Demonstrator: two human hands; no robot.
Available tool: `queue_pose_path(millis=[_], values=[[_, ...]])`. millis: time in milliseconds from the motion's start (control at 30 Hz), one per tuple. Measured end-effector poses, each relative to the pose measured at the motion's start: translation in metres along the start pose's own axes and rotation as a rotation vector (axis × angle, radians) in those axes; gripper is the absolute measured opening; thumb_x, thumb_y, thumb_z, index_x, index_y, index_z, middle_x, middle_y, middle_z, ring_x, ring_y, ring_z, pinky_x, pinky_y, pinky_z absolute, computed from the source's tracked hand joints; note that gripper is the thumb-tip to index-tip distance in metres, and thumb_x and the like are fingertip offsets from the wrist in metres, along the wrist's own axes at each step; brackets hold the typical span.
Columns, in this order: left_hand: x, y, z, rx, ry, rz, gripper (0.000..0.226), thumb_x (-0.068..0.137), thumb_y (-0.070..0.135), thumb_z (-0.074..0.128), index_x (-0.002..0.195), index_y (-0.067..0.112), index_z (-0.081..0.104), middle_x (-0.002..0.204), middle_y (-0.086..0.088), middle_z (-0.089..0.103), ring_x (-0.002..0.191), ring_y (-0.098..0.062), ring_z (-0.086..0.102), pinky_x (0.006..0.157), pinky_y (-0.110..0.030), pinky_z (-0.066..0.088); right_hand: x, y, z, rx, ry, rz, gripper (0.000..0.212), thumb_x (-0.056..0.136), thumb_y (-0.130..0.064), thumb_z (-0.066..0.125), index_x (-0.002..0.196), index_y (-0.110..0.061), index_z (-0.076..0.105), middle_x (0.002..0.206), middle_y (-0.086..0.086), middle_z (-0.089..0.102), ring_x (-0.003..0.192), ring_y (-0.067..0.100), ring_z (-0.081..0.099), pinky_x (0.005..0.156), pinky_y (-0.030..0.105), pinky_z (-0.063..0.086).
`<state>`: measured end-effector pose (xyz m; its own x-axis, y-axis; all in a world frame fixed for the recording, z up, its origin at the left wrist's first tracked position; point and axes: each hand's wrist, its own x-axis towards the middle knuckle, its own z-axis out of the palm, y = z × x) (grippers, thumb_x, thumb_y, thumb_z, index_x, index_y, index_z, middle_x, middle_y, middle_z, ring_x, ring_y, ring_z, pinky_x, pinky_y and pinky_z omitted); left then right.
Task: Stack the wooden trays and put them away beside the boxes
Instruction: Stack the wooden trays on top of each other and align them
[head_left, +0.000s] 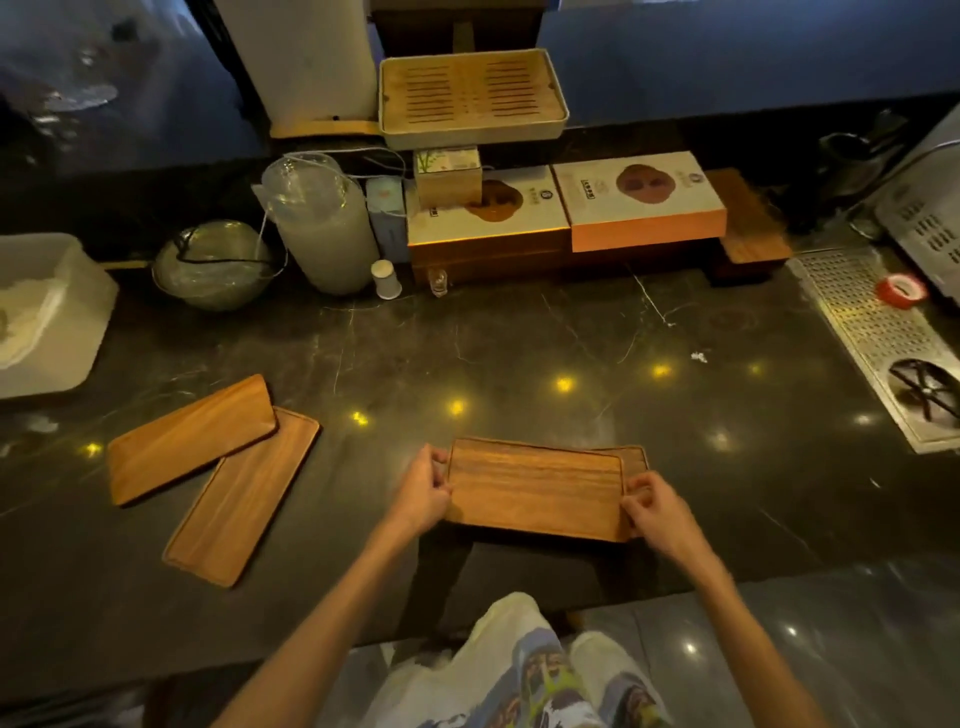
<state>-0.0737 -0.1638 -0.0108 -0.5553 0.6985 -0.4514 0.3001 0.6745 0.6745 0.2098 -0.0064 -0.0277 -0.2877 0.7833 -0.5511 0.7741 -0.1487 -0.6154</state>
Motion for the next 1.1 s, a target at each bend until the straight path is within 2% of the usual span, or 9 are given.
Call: queue_pose_path(millis=[67, 167, 300, 433, 700, 833, 933, 1100], values=[[-0.002, 0.015, 0.025, -0.004, 0.0, -0.05, 0.03, 0.085, -0.002, 0.057, 0.11, 0.01, 0.049, 0.095, -0.01, 0.058, 0.089, -0.024, 0.058, 0.069, -0.027, 0.049, 0.012, 0.012, -0.019, -0.046, 0.006, -0.038, 0.012, 0.092, -0.02, 0.058, 0.103, -0.023, 0.055, 0.087, -0.001, 0.067, 0.076, 0.019, 0.069, 0.074, 0.048, 0.059], [-0.005, 0.025, 0.055, 0.032, 0.017, -0.102, 0.028, 0.085, 0.003, 0.061, 0.108, 0.011, 0.046, 0.101, -0.011, 0.06, 0.094, -0.024, 0.061, 0.083, -0.043, 0.055, 0.024, 0.019, -0.036, -0.074, 0.029, -0.064, 0.016, 0.094, -0.022, 0.056, 0.111, -0.021, 0.055, 0.093, -0.003, 0.065, 0.087, 0.019, 0.065, 0.077, 0.043, 0.057], [-0.012, 0.028, 0.077, 0.082, 0.075, -0.117, 0.031, 0.083, 0.009, 0.065, 0.107, 0.011, 0.046, 0.112, -0.01, 0.057, 0.103, -0.023, 0.059, 0.088, -0.042, 0.054, 0.034, 0.025, -0.037, -0.078, 0.063, -0.107, 0.02, 0.093, -0.016, 0.057, 0.113, -0.014, 0.058, 0.093, 0.0, 0.065, 0.09, 0.021, 0.065, 0.078, 0.044, 0.056], [-0.015, 0.028, 0.083, 0.12, 0.075, -0.148, 0.03, 0.084, 0.005, 0.063, 0.104, 0.015, 0.043, 0.115, -0.009, 0.052, 0.103, -0.02, 0.055, 0.082, -0.032, 0.052, 0.039, 0.03, -0.032, -0.095, 0.106, -0.128, 0.016, 0.091, -0.016, 0.06, 0.107, -0.013, 0.062, 0.101, 0.007, 0.065, 0.09, 0.021, 0.064, 0.08, 0.044, 0.056], [-0.017, 0.035, 0.095, 0.091, 0.077, -0.144, 0.027, 0.086, 0.009, 0.064, 0.106, 0.013, 0.046, 0.121, -0.008, 0.044, 0.106, -0.021, 0.053, 0.093, -0.037, 0.052, 0.038, 0.041, -0.032, -0.041, 0.15, -0.07, 0.02, 0.094, -0.018, 0.058, 0.112, -0.014, 0.063, 0.107, 0.007, 0.07, 0.097, 0.023, 0.066, 0.081, 0.041, 0.056], [-0.017, 0.033, 0.097, 0.103, 0.121, -0.122, 0.031, 0.085, 0.013, 0.066, 0.107, 0.013, 0.045, 0.12, -0.009, 0.047, 0.108, -0.021, 0.051, 0.093, -0.036, 0.05, 0.035, 0.043, -0.029, -0.007, 0.136, -0.087, 0.019, 0.093, -0.018, 0.06, 0.111, -0.014, 0.062, 0.106, 0.006, 0.068, 0.088, 0.014, 0.061, 0.073, 0.029, 0.052], [-0.014, 0.031, 0.097, 0.119, 0.123, -0.135, 0.034, 0.083, 0.013, 0.067, 0.11, 0.01, 0.048, 0.12, -0.01, 0.048, 0.11, -0.024, 0.052, 0.093, -0.037, 0.048, 0.033, 0.043, -0.028, 0.001, 0.153, -0.112, 0.017, 0.092, -0.018, 0.061, 0.109, -0.014, 0.063, 0.103, 0.003, 0.068, 0.086, 0.011, 0.06, 0.071, 0.026, 0.049], [-0.012, 0.028, 0.099, 0.107, 0.139, -0.124, 0.027, 0.084, 0.011, 0.067, 0.098, 0.017, 0.045, 0.115, -0.008, 0.05, 0.099, -0.018, 0.051, 0.085, -0.034, 0.051, 0.032, 0.045, -0.027, -0.009, 0.166, -0.126, 0.018, 0.092, -0.019, 0.062, 0.109, -0.016, 0.065, 0.1, 0.001, 0.069, 0.082, 0.008, 0.059, 0.06, 0.017, 0.041]])
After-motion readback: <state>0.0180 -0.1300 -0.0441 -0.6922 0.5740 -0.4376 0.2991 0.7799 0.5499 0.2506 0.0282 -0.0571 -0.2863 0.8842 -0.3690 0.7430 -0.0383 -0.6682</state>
